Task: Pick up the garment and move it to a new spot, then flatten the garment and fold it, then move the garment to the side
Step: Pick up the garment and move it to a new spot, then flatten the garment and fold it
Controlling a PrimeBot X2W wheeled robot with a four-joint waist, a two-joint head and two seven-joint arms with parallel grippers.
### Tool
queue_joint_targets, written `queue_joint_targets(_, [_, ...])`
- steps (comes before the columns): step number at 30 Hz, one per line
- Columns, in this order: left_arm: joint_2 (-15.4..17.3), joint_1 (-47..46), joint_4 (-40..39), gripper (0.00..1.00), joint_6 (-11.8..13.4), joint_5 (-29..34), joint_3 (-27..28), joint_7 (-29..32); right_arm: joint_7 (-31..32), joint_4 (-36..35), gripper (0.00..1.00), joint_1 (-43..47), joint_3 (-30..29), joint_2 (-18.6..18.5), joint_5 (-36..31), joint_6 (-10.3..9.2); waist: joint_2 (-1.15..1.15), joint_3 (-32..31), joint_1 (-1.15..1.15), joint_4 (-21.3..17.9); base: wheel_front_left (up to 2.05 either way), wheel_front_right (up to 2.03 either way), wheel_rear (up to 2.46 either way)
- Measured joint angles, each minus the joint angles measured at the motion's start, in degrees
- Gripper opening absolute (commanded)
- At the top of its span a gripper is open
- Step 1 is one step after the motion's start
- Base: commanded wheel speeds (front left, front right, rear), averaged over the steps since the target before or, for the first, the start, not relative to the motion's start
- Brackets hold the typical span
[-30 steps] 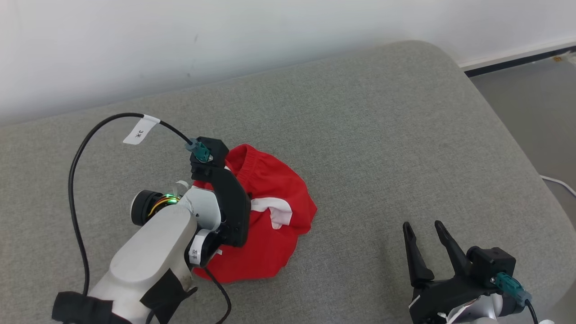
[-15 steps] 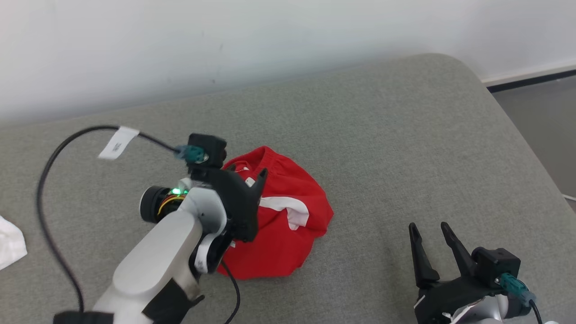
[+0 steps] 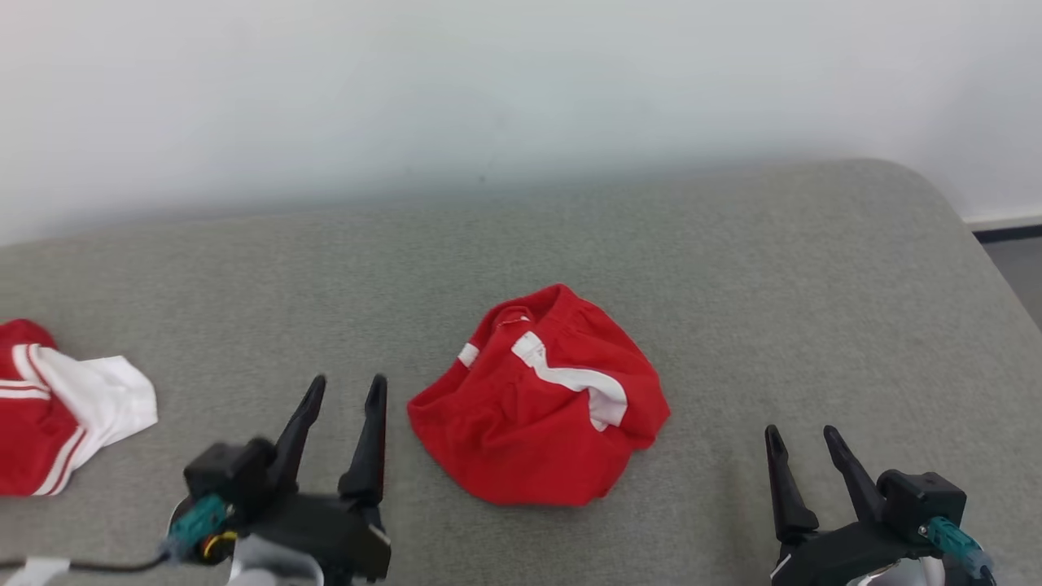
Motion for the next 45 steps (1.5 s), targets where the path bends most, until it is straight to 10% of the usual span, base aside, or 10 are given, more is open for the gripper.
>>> queue_joint_targets(19, [-8.8, 21.4, -7.3, 1.0, -8.1, 15.8, 26.9, -0.4, -1.8, 0.2, 1.0, 2.0, -1.1, 0.0, 0.5, 0.0, 0.0, -3.6, -0.01, 8.2, 0.0, 0.0, 0.0])
queue_joint_targets(45, [-8.3, 21.3, -0.4, 1.0, -11.8, 18.7, 26.0, -0.4, -1.5, 1.8, 1.0, 2.3, 0.3, 0.0, 2.6, 0.0, 0.0, -3.6, 0.0, 8.0, 0.0, 0.0, 0.0])
